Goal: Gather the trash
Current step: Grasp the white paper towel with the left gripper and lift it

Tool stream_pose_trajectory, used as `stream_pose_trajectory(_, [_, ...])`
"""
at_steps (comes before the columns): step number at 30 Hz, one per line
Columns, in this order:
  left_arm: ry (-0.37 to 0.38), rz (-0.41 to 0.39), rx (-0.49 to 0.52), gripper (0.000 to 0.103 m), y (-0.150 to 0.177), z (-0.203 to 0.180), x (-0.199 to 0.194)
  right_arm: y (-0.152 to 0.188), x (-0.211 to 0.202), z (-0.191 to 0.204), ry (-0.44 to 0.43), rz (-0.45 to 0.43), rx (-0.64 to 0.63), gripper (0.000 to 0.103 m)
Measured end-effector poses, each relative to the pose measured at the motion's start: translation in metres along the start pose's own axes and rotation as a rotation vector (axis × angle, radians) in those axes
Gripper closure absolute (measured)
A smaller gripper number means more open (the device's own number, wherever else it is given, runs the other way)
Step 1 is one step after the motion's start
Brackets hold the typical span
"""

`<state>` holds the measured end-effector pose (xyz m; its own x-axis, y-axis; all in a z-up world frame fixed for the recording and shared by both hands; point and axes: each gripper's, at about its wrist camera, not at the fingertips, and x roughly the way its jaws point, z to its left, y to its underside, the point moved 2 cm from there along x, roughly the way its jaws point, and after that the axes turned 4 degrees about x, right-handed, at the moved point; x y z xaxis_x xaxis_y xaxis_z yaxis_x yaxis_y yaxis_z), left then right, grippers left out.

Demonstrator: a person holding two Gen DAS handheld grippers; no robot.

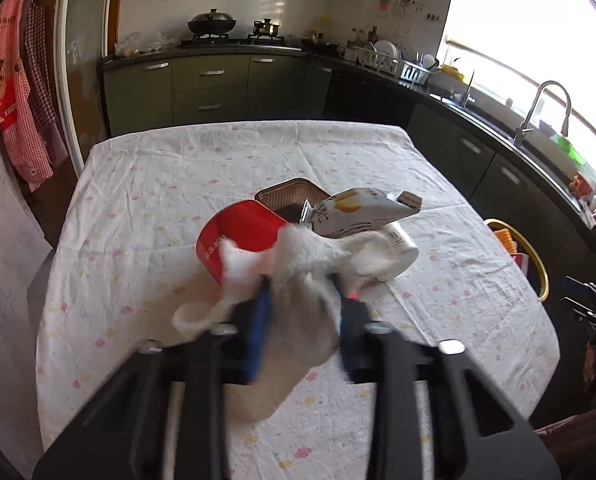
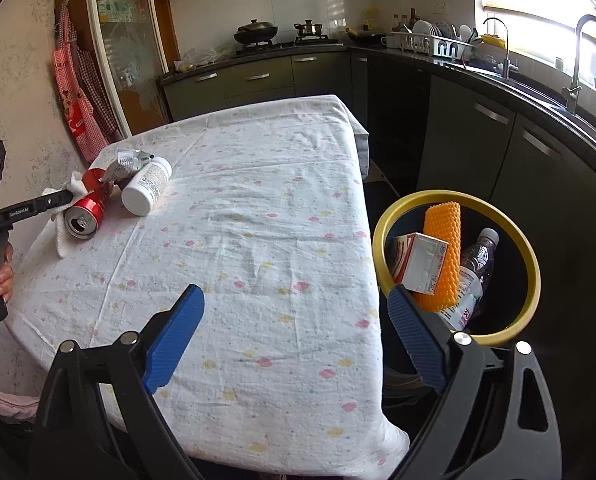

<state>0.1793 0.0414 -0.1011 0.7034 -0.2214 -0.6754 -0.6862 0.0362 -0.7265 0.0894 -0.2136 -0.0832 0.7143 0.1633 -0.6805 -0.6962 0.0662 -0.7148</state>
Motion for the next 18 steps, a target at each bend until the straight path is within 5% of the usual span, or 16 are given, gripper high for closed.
stream_pose_trajectory(18, [-0.031,-0.125,0.125,0.091,0.009,-0.050,-0.110,0.001,-0.013,0.004,0.020,-0.029,-0.021,0.014])
